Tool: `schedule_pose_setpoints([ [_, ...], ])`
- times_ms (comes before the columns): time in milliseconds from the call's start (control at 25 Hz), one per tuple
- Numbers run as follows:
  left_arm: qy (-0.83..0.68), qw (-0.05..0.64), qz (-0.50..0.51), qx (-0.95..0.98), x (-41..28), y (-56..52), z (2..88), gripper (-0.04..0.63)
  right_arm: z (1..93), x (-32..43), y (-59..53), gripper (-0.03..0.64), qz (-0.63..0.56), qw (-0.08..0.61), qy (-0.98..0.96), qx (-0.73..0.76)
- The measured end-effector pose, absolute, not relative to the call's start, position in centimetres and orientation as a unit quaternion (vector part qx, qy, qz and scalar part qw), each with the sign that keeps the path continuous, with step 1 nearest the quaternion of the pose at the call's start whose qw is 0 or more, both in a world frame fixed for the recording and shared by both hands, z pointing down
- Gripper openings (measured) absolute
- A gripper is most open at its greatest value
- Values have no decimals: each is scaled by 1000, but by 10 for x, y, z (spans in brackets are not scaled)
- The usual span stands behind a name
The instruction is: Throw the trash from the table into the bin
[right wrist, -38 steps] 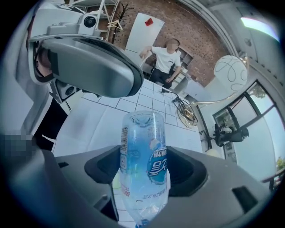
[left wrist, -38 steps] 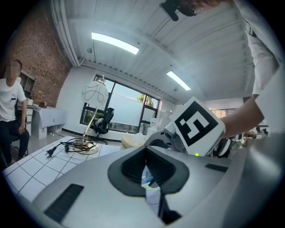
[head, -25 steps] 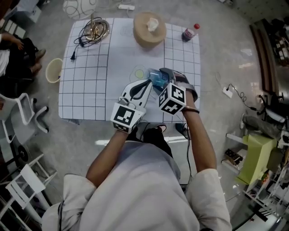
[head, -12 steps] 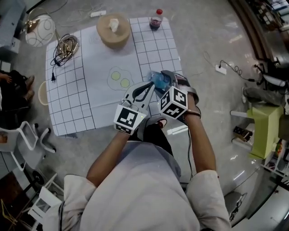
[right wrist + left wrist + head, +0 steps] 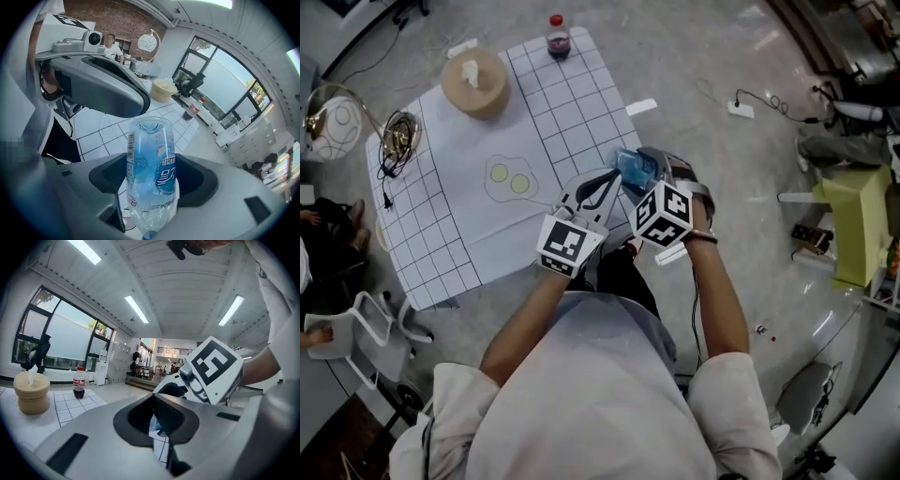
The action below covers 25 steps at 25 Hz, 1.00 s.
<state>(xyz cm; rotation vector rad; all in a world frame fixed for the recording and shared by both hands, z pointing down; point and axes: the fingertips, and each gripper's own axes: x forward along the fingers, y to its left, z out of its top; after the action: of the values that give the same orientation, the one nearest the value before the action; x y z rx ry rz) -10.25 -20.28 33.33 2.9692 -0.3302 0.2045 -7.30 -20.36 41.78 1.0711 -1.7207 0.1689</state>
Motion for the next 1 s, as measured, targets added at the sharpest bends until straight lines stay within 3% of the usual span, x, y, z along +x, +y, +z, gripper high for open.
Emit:
schedule_pose_setpoints([
  [1000,79,63,90,991,92,-54,343,6,439,113,-40,304,187,477,-631,582],
])
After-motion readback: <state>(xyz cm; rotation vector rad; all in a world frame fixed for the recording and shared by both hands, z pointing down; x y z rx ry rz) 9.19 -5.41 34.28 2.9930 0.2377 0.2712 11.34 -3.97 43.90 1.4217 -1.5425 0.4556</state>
